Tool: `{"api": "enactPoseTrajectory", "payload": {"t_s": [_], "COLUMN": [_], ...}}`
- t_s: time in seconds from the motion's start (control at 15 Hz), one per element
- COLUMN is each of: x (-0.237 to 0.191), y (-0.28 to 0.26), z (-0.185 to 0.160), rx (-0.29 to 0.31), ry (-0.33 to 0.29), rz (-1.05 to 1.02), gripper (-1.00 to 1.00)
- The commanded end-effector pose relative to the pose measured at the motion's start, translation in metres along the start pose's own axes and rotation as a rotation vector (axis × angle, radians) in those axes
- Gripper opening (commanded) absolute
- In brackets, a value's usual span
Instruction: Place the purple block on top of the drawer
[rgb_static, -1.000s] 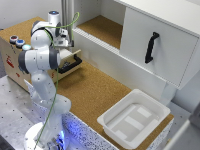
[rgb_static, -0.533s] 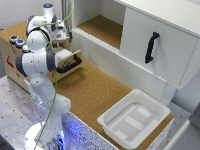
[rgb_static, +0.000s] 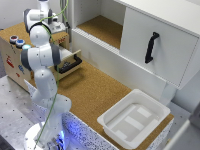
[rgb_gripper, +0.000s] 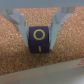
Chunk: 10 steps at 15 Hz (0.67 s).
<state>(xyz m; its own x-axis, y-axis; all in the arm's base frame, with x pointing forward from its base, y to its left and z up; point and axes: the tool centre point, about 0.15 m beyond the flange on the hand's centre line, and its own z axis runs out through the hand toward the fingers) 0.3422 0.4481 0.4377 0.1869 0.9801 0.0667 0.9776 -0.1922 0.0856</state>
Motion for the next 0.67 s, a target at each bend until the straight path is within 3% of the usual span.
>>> {"api": "enactPoseTrajectory", "payload": {"t_s": [0.0, 0.6], "x": [0.029, -0.032], "y": [0.016, -0.007], "z": [-0.028, -0.054], "rx": [0.038, 0.025], "ry": [-0.153, -0.043], "rz": [0.0, 0.113], "gripper": [1.0, 1.0]}}
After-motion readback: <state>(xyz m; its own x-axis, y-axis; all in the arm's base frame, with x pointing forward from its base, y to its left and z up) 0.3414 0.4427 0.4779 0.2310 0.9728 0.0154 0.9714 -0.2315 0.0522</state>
